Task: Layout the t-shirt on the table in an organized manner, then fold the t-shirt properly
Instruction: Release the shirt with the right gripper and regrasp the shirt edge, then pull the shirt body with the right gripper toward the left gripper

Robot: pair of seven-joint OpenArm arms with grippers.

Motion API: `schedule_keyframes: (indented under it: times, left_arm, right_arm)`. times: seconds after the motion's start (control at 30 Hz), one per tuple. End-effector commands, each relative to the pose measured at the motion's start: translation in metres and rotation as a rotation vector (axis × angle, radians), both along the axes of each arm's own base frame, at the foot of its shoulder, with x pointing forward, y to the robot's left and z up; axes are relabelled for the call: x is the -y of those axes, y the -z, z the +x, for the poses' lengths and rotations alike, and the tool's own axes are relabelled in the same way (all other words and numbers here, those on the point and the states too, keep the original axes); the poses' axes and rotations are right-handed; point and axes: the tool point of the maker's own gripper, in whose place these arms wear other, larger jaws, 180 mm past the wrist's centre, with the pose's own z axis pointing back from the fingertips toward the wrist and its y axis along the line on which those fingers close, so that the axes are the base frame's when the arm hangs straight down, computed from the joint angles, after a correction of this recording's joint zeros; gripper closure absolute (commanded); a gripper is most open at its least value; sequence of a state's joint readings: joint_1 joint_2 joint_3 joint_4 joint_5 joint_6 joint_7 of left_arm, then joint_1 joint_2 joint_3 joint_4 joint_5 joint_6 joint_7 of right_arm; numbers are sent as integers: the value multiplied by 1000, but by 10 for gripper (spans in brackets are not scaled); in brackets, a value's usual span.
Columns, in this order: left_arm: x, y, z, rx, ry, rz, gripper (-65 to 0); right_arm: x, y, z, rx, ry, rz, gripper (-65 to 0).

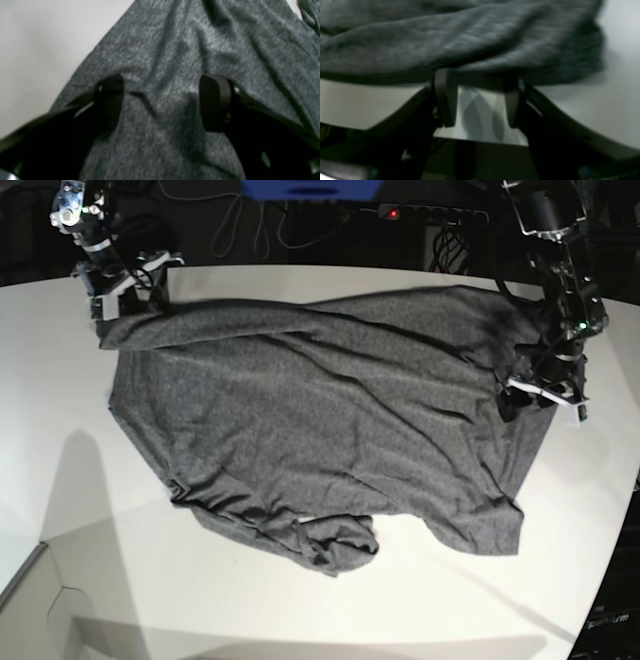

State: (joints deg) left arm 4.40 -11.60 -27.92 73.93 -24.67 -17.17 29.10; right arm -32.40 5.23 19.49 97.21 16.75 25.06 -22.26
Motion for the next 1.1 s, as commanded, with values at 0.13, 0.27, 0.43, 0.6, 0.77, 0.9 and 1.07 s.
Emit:
schedule_keyframes:
  times: [0.13,0.27,0.43,0.6,0.77,0.9,1.07]
  left_arm:
    - [-3,4,-3,-34,2,10,-463]
    - [-3,4,-4,-37,2,9,-463]
    - [-4,6,-6,-40,0,7,-463]
    - [-4,5,-6,-38,0,7,-463]
    - [-3,5,-9,-41,2,10,-463]
    - [-4,6,-9,-42,3,13,-463]
    - [-4,6,-9,-45,3,15,-463]
  right_arm:
    - [1,-8,17,34,-12,-11,-301]
    - [-1,-14,32,69,-13,-8,-269]
    - [-1,-26,54,123,-16,-10,-61]
    - [-1,-48,76,201,-21,-20,0]
    - [-6,-93,109,334,-46,-47,0]
    - [-3,-115,146,349,-66,-76,0]
    - [-11,-139,186,379,-95,-76,0]
